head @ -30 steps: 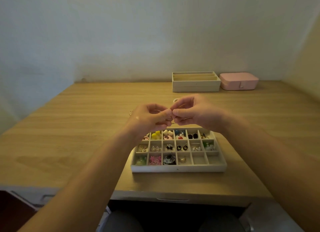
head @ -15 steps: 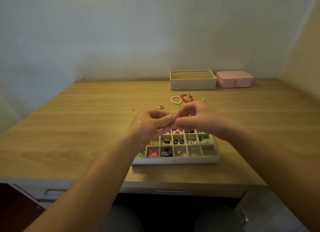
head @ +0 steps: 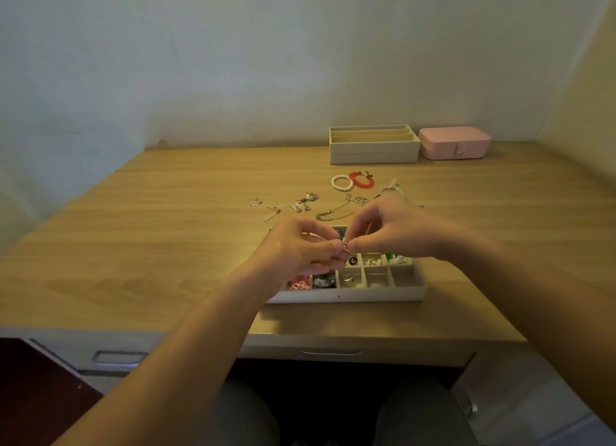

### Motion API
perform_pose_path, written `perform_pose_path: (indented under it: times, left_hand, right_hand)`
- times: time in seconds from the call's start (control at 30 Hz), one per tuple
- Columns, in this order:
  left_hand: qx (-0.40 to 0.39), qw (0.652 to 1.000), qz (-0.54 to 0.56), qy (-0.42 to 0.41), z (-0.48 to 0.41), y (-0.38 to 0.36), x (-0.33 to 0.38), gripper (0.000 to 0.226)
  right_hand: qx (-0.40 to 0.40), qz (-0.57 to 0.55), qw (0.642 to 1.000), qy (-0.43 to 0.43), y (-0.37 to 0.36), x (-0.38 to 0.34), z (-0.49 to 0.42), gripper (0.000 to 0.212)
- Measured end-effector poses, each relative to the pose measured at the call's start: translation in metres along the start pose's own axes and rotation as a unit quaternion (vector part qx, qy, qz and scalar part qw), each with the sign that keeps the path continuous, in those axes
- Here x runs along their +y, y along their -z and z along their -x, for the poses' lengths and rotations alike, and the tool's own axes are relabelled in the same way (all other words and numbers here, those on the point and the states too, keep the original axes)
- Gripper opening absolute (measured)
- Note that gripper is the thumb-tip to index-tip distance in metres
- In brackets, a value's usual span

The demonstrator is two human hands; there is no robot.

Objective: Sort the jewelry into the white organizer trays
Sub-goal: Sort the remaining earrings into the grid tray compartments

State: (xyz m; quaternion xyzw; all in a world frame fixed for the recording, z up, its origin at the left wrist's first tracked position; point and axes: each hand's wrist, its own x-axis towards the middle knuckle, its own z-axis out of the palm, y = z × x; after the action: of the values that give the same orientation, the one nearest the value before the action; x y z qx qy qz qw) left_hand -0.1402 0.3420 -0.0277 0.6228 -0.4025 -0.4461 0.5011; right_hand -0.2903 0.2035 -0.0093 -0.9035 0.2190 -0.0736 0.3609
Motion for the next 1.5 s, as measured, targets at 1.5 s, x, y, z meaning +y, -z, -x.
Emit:
perform_pose_path:
  times: [1.5]
  left_hand:
    - [-0.008,0.901,-0.424,-0.089,-0.031,0.015,0.012,0.016]
  right_hand:
    - [-0.094,0.244,0.965,-0.012,-0.024,-0.013,-0.004,0.01]
